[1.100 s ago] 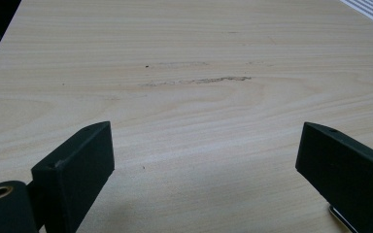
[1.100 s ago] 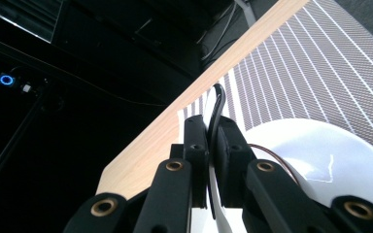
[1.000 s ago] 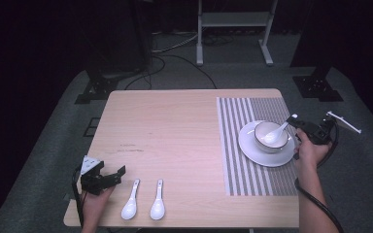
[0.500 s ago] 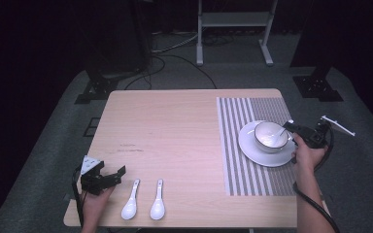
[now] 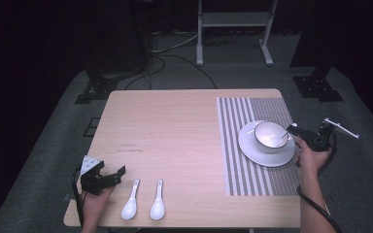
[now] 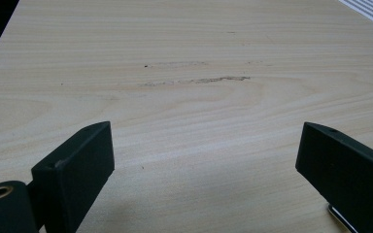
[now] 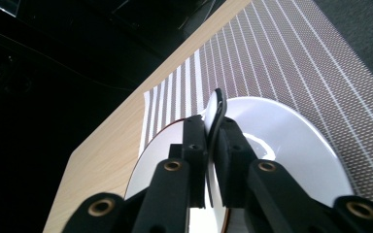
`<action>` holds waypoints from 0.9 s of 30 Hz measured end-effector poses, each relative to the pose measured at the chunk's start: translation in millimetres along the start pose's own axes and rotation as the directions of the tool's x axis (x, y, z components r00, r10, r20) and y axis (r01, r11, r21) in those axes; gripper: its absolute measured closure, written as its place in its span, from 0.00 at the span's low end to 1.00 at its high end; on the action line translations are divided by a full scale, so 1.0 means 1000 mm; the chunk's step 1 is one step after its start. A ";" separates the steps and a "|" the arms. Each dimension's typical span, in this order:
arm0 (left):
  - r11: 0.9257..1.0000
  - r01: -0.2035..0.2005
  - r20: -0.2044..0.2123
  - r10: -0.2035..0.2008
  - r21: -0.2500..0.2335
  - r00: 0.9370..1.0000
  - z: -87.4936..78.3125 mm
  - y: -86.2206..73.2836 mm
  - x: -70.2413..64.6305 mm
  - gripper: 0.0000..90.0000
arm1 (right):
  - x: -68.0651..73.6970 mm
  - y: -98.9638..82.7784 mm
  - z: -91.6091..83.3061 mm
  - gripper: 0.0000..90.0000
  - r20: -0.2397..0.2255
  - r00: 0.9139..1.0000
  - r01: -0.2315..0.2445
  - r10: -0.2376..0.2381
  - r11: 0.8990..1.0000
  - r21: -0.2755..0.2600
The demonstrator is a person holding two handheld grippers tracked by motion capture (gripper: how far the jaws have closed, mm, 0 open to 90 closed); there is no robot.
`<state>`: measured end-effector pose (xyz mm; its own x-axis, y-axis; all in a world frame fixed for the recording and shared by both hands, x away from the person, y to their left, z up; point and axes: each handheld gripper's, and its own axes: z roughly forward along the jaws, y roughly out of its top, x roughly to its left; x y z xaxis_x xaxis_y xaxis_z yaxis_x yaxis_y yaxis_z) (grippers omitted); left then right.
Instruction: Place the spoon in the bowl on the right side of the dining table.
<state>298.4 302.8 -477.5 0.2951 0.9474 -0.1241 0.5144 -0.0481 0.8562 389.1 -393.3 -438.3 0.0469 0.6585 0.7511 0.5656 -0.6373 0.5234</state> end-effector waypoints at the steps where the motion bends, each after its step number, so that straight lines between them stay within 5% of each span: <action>1: 1.000 0.001 0.000 -0.001 0.000 1.000 0.000 0.000 0.000 0.06 | 0.000 0.000 0.000 0.91 -0.002 1.000 0.004 -0.004 1.000 0.000; 12: 1.000 0.001 0.001 -0.001 0.000 1.000 0.000 0.000 0.000 0.06 | -0.011 -0.002 -0.004 0.85 -0.002 1.000 -0.017 0.017 1.000 -0.004; 27: 1.000 0.002 -0.003 -0.002 0.000 1.000 0.000 0.000 0.000 0.06 | -0.018 -0.005 -0.014 0.79 -0.094 0.995 -0.027 0.026 1.000 -0.012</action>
<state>298.5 302.8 -477.5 0.2919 0.9484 -0.1242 0.5153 -0.0465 0.8557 373.4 -407.1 -448.6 -0.0164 0.6010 0.7991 0.5544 -0.6596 0.5075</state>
